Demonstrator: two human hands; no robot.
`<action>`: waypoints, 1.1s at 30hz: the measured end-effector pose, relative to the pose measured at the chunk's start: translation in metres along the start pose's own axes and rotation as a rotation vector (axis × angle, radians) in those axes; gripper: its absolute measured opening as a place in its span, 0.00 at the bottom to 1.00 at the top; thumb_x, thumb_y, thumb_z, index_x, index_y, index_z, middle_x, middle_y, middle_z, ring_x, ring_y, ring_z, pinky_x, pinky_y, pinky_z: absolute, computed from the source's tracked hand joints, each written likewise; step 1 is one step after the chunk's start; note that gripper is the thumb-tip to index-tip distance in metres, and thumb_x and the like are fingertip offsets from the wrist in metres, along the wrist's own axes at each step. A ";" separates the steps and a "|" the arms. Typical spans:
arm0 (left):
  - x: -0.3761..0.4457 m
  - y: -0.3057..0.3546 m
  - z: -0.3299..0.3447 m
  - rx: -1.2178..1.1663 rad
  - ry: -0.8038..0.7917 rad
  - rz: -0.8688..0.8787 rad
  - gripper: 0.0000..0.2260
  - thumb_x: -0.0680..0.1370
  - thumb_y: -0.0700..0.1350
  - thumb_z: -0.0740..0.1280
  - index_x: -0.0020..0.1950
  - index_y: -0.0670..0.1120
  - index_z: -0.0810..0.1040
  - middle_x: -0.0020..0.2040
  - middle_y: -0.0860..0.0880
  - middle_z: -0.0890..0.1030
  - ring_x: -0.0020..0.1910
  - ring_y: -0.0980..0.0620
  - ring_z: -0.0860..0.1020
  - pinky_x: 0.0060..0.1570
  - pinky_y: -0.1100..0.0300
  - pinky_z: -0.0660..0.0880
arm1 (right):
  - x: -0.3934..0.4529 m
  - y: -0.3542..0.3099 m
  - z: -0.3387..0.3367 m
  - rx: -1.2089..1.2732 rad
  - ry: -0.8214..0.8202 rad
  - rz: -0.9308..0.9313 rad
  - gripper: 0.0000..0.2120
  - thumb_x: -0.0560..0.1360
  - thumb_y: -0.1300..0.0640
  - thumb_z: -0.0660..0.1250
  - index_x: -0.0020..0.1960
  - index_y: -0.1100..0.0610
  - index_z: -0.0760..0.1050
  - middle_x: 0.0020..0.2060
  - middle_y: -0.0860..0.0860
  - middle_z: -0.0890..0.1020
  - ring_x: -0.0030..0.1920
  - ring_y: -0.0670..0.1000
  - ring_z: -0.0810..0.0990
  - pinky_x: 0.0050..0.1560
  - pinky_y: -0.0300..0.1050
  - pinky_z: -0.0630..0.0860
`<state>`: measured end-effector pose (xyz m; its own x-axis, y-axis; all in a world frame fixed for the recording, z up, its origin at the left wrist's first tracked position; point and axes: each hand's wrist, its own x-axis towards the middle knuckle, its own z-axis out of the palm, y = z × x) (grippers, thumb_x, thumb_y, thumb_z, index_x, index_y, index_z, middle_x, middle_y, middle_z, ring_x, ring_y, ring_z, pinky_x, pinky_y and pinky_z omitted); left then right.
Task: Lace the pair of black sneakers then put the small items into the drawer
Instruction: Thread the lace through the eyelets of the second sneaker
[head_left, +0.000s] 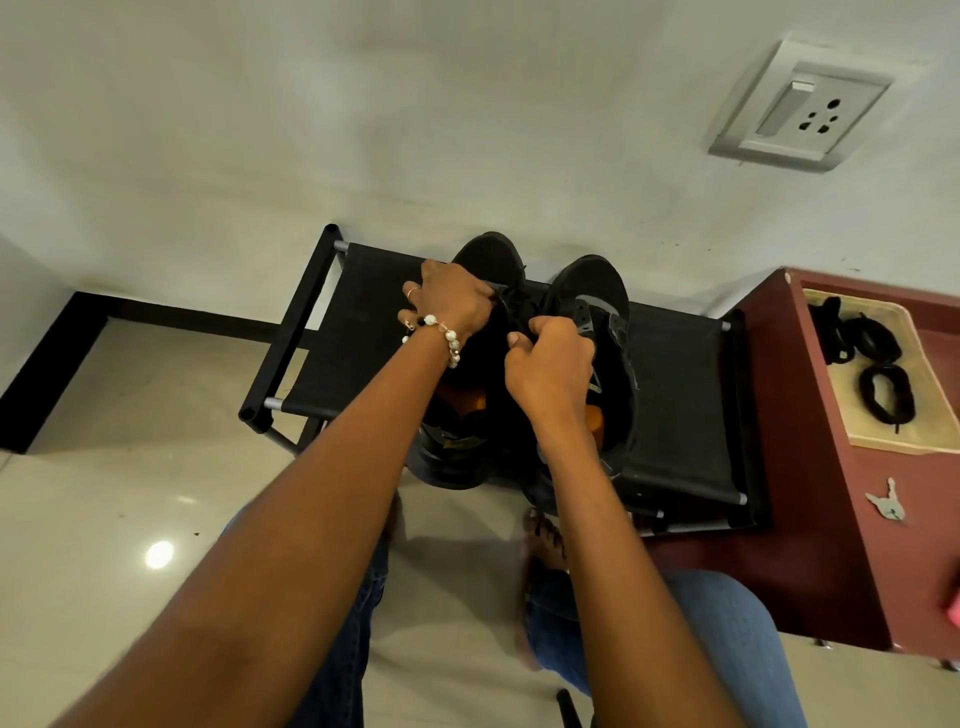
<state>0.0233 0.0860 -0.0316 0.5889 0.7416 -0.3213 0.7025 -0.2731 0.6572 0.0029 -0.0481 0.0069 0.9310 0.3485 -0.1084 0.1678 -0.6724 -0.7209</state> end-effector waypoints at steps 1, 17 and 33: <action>-0.001 -0.002 -0.001 -0.067 -0.001 -0.001 0.05 0.74 0.50 0.73 0.38 0.57 0.82 0.65 0.49 0.72 0.64 0.41 0.64 0.65 0.45 0.66 | 0.001 0.001 0.000 0.001 -0.007 -0.009 0.13 0.80 0.59 0.63 0.37 0.60 0.70 0.37 0.57 0.75 0.43 0.52 0.68 0.42 0.45 0.64; -0.017 -0.016 -0.046 -0.609 -0.177 0.012 0.07 0.74 0.43 0.67 0.36 0.45 0.78 0.36 0.49 0.78 0.36 0.55 0.75 0.37 0.60 0.72 | -0.003 0.010 0.041 -0.397 0.354 -0.244 0.02 0.71 0.68 0.69 0.41 0.67 0.77 0.33 0.62 0.79 0.36 0.61 0.78 0.33 0.44 0.67; -0.019 -0.004 -0.022 -0.185 0.059 0.332 0.04 0.77 0.44 0.69 0.45 0.45 0.78 0.39 0.54 0.79 0.36 0.58 0.75 0.37 0.68 0.72 | -0.006 0.014 0.047 -0.387 0.431 -0.265 0.08 0.66 0.70 0.75 0.43 0.69 0.78 0.35 0.63 0.80 0.37 0.62 0.79 0.34 0.46 0.77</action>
<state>0.0010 0.0863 -0.0134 0.7446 0.6667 -0.0337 0.3901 -0.3936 0.8324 -0.0158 -0.0288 -0.0344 0.8749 0.2959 0.3834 0.4407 -0.8147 -0.3769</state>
